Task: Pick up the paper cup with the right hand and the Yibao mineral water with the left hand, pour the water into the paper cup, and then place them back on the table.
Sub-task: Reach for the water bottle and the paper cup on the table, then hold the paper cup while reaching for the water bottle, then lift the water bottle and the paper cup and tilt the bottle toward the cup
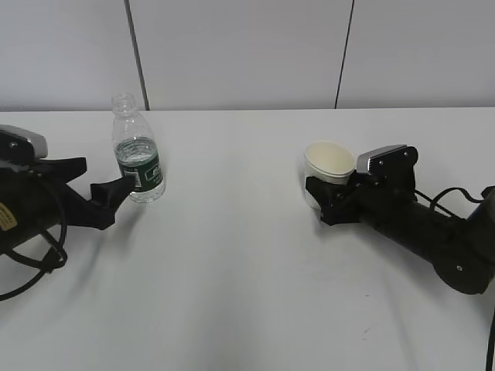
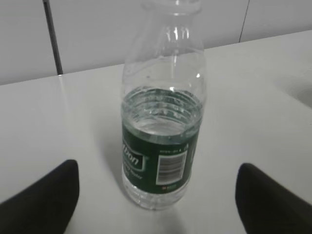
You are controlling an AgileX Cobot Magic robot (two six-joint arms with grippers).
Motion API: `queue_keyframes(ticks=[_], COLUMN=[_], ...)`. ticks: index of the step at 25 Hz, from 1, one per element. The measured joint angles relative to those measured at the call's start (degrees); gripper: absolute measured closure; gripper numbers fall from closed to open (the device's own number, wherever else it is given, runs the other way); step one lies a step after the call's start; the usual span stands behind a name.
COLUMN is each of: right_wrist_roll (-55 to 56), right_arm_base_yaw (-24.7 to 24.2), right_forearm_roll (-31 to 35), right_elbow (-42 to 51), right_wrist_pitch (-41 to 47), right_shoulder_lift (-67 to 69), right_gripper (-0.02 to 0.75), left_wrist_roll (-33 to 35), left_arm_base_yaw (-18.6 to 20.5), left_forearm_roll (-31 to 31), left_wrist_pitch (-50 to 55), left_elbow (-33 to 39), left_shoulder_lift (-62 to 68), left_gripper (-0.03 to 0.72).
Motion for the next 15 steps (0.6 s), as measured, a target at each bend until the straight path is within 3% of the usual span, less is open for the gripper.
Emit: queue_keyframes(ticks=[15], right_wrist_roll=[0.0], right_arm_base_yaw=[0.0], right_forearm_roll=[-3.7], right_elbow=[-0.1], right_wrist_pitch=[-0.1], right_shoulder_lift=[0.0], right_gripper=[0.226], left_wrist_roll=[0.2], left_arm_base_yaw=[-3.6], left_forearm_roll=[-3.2], left_wrist_pitch=[0.1], left_elbow=[-15.3], left_shoulder_lift=[12.1], left_gripper=[0.096])
